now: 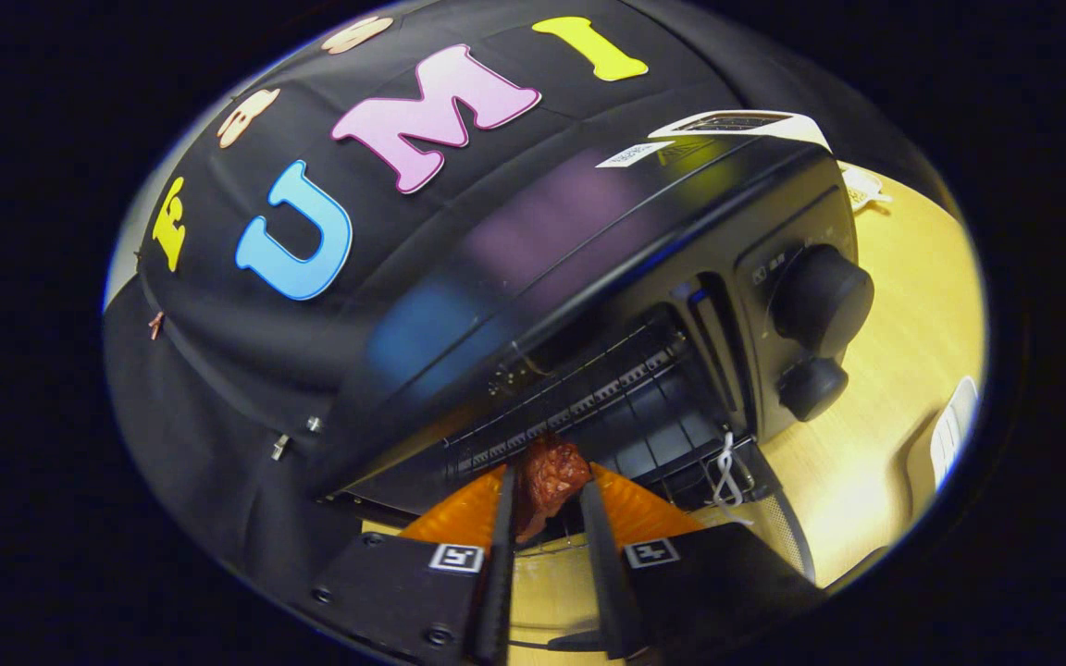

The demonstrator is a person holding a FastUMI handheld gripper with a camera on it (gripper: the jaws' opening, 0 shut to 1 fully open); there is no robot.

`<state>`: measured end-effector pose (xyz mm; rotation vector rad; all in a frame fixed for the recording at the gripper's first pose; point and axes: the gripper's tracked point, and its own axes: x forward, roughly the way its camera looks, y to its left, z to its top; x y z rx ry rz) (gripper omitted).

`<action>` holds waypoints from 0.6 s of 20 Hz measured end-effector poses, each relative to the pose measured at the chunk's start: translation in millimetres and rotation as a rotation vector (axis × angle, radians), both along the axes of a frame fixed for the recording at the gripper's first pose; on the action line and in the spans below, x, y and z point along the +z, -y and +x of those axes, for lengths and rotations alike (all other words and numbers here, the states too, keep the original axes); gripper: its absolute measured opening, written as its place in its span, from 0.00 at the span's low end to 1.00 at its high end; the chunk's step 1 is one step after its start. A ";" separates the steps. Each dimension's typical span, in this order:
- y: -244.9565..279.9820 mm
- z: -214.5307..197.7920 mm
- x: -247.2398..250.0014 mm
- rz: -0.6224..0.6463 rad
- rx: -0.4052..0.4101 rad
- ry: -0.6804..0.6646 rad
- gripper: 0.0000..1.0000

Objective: Open the toaster oven, put the food inside, and close the toaster oven door.

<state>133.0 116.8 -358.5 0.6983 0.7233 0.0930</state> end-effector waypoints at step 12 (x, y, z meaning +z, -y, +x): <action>35.6 -32.8 26.1 -0.300 0.058 0.050 0.98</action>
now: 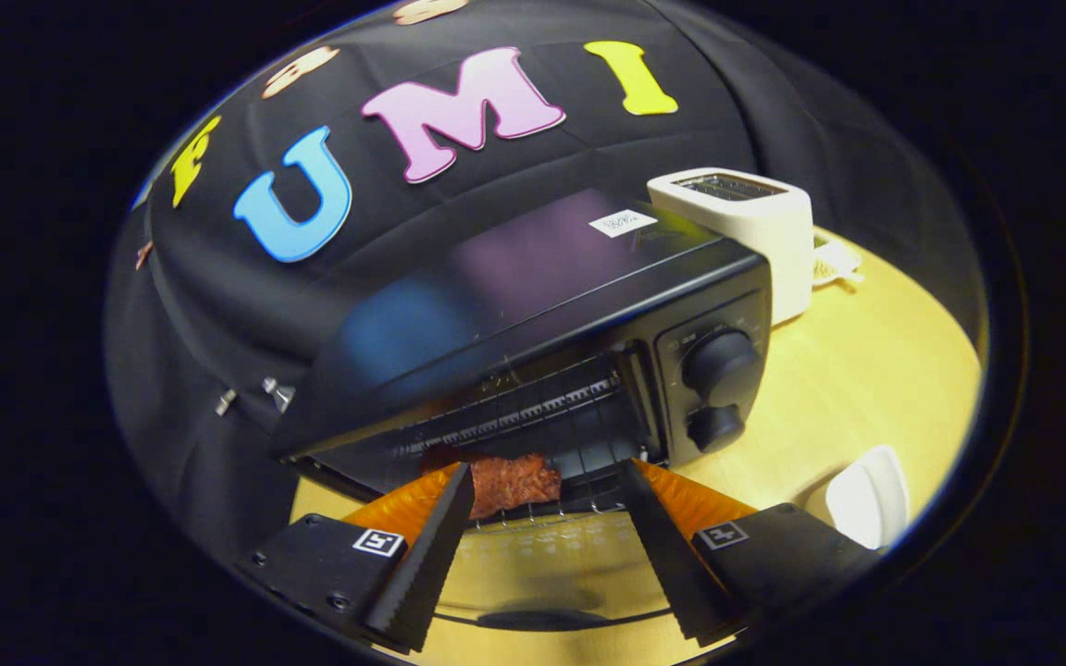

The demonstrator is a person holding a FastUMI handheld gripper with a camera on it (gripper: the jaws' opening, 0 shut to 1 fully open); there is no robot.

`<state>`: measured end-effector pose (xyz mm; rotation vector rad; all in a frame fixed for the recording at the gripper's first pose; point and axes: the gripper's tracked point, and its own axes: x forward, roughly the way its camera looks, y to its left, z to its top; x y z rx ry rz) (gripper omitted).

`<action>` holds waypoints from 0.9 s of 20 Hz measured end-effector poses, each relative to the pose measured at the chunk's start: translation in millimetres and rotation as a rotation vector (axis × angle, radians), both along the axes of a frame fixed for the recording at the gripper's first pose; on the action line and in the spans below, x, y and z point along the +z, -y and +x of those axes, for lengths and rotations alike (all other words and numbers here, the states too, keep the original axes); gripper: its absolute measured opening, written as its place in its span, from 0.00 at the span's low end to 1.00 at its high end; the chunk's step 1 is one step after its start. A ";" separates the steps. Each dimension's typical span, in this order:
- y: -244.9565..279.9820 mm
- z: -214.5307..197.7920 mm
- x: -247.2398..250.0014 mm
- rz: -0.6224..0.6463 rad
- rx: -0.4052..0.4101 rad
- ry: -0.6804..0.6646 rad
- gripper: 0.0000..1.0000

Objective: Open the toaster oven, put the food inside, and close the toaster oven door.

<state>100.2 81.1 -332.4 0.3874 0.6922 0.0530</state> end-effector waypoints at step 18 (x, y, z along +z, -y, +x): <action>-61.0 -150.2 -33.7 -0.166 0.245 -0.174 0.99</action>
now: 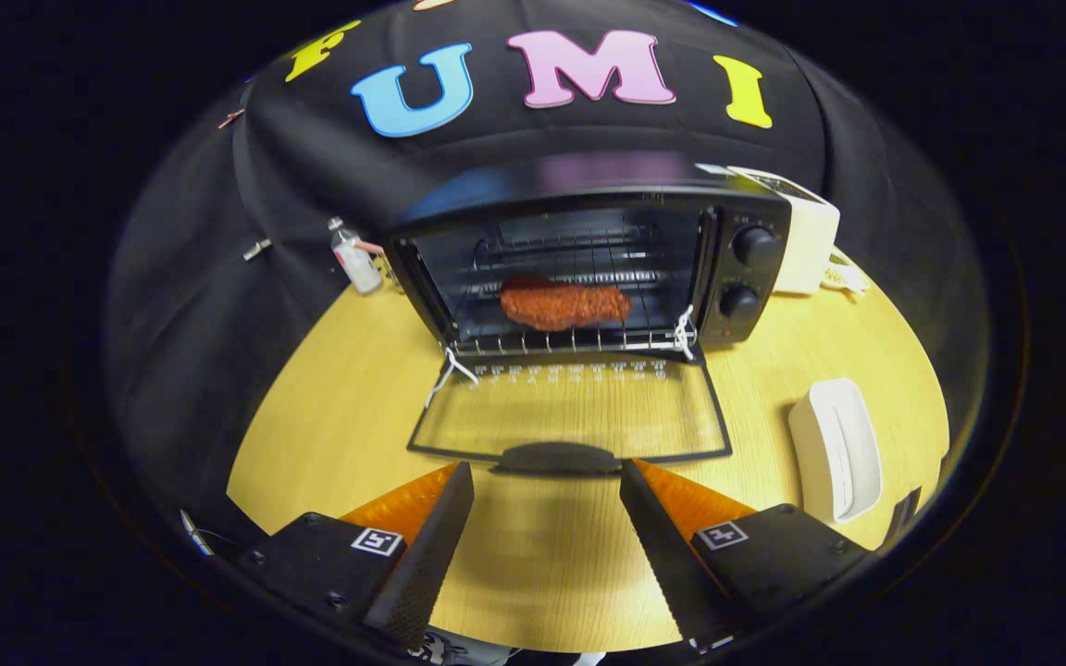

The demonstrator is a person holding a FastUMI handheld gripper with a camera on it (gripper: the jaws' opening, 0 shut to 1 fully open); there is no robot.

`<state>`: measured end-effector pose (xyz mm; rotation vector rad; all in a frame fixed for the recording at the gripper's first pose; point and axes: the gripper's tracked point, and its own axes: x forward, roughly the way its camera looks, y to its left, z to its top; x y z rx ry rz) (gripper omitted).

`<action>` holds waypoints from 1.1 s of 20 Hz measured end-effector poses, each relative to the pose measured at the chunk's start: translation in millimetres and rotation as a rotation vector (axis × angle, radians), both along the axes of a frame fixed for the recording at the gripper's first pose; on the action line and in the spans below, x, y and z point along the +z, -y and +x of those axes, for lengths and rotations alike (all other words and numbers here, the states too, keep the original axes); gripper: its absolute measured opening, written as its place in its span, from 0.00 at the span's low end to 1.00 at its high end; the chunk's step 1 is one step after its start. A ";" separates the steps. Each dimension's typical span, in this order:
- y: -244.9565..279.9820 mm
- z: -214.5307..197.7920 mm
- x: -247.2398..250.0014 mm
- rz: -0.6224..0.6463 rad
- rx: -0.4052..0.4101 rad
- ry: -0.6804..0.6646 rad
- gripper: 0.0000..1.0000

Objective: Open the toaster oven, put the food inside, and close the toaster oven door.

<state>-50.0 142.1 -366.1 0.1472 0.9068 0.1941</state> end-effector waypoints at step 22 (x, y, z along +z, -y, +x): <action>-1.6 14.5 -59.7 -0.140 -0.094 -0.058 0.99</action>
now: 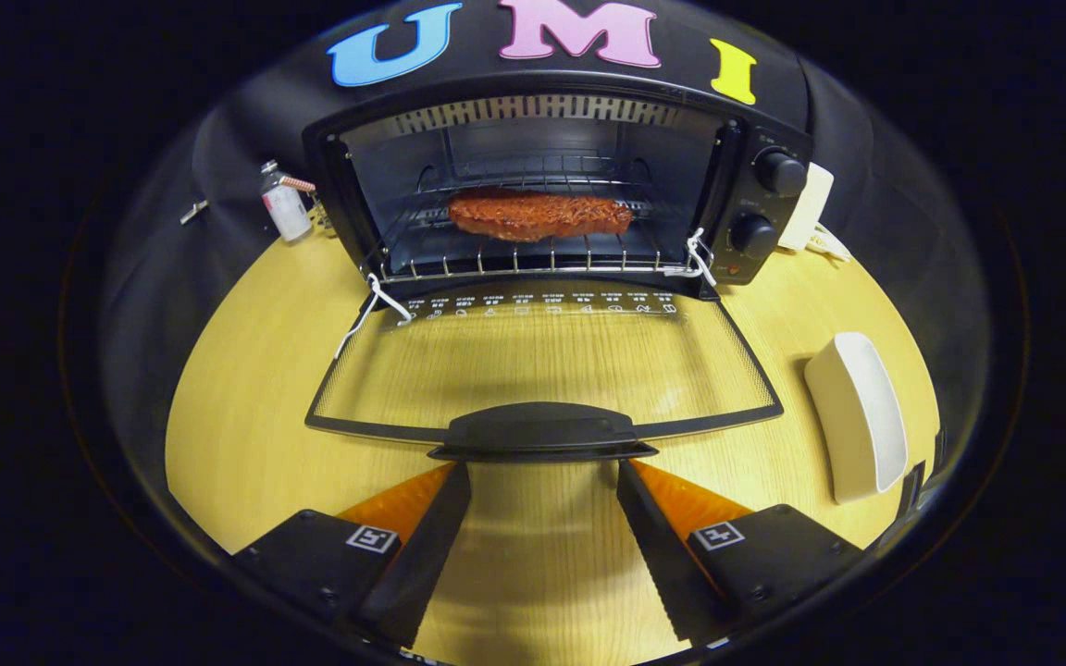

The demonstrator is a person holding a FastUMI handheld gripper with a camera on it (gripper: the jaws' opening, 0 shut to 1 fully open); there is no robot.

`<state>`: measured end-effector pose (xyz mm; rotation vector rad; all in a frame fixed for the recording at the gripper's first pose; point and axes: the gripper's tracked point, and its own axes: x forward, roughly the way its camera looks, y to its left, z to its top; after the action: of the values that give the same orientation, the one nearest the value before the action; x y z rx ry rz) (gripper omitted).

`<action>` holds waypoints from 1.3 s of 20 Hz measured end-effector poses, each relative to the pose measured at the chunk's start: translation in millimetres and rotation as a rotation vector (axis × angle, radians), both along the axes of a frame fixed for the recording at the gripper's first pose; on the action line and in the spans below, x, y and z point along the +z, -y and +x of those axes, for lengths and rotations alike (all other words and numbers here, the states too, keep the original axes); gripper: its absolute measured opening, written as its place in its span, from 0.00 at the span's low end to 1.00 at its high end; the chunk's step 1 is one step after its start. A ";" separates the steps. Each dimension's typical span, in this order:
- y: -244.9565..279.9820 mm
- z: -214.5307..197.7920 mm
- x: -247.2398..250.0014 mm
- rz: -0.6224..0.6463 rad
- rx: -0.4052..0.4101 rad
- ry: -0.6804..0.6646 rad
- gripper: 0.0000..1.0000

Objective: Open the toaster oven, put the food inside, and close the toaster oven door.

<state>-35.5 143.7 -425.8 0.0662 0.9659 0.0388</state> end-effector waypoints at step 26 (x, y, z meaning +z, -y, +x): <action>-3.6 95.7 147.0 -0.006 0.119 0.333 0.98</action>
<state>60.2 147.3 -278.8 -0.0040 0.6363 0.1522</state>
